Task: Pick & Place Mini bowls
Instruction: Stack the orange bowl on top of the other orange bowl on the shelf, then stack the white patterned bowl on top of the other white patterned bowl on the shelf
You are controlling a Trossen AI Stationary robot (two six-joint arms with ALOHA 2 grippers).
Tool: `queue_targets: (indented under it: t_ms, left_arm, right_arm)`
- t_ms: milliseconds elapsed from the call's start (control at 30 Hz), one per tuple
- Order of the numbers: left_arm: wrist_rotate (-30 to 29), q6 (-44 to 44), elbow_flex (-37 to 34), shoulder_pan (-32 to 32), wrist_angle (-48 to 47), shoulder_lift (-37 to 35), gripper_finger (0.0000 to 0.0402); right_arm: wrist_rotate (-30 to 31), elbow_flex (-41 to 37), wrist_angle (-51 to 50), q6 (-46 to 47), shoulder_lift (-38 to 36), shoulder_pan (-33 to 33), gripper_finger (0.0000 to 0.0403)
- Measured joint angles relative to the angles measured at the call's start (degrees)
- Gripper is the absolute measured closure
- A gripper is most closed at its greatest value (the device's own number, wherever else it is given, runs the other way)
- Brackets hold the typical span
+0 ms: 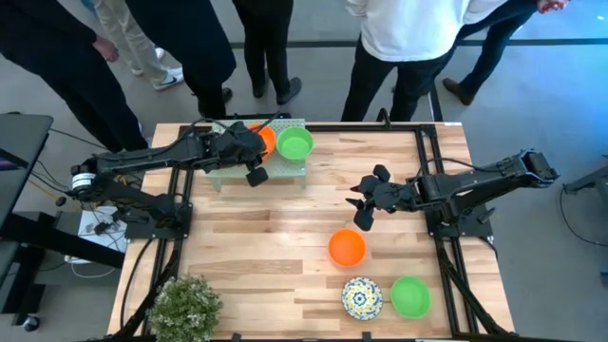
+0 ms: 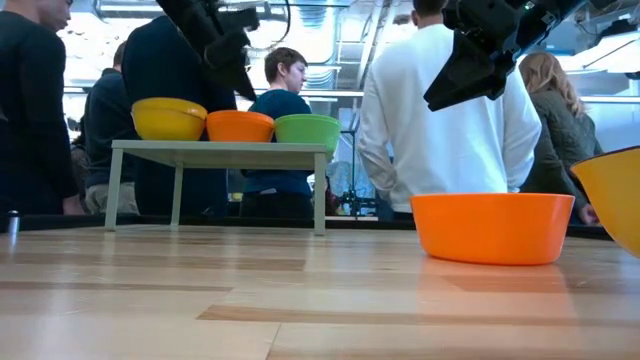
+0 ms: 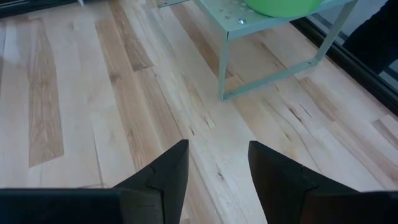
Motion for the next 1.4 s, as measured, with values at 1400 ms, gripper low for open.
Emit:
queue_targets:
  t_ms: [1400]
  left_arm:
    - [2.83, -13.62, -26.58, -36.93, 41.80, -7.19, 0.0306]
  right_arm:
    - [-19.69, 0.00, -2.28, 20.70, 5.99, 14.22, 0.0258]
